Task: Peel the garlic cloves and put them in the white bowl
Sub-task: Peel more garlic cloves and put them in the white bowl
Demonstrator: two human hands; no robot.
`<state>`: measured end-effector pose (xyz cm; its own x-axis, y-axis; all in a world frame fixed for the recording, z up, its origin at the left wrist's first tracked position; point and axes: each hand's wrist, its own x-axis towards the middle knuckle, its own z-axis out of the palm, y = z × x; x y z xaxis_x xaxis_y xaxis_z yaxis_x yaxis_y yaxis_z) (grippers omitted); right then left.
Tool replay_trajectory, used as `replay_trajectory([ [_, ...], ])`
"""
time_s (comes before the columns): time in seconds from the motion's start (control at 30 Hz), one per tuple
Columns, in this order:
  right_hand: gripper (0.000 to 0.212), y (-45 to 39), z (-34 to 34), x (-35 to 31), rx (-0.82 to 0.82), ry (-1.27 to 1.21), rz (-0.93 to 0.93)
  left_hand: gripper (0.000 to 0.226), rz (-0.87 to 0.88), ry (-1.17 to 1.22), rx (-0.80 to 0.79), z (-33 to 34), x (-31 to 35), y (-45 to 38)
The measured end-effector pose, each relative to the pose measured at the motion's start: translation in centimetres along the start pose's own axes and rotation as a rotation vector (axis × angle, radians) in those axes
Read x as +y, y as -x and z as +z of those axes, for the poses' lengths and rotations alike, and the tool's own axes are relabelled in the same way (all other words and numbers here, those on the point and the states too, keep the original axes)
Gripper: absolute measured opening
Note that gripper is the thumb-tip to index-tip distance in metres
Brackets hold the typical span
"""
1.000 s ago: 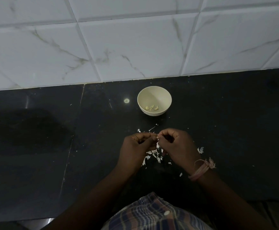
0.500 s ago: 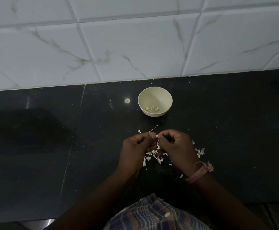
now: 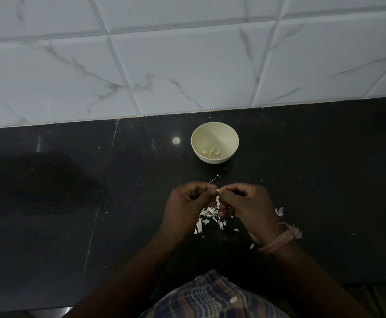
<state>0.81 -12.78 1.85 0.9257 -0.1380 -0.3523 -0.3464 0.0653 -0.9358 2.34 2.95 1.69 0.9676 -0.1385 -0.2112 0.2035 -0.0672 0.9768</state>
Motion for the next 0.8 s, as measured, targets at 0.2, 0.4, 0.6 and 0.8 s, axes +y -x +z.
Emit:
replay_trajectory([
  [0.2, 0.011, 0.3, -0.1, -0.5, 0.013, 0.095, -0.054, 0.007, 0.102, -0.204, 0.012, -0.1, -0.5, -0.1],
  [0.4, 0.016, 0.9, 0.1, -1.2, 0.025, 0.303, -0.178, 0.008, 0.155, -0.285, -0.029, -0.1, 0.0, -0.1],
  [0.6, 0.02, 0.9, 0.2, -1.2, 0.015, 0.365, -0.23, 0.013, 0.173, -0.266, -0.041, -0.2, 0.3, 0.2],
  [0.8, 0.022, 0.4, -0.1, -1.3, -0.037, 0.353, -0.204, 0.015, 0.14, -0.166, -0.074, -0.4, 0.4, 0.0],
])
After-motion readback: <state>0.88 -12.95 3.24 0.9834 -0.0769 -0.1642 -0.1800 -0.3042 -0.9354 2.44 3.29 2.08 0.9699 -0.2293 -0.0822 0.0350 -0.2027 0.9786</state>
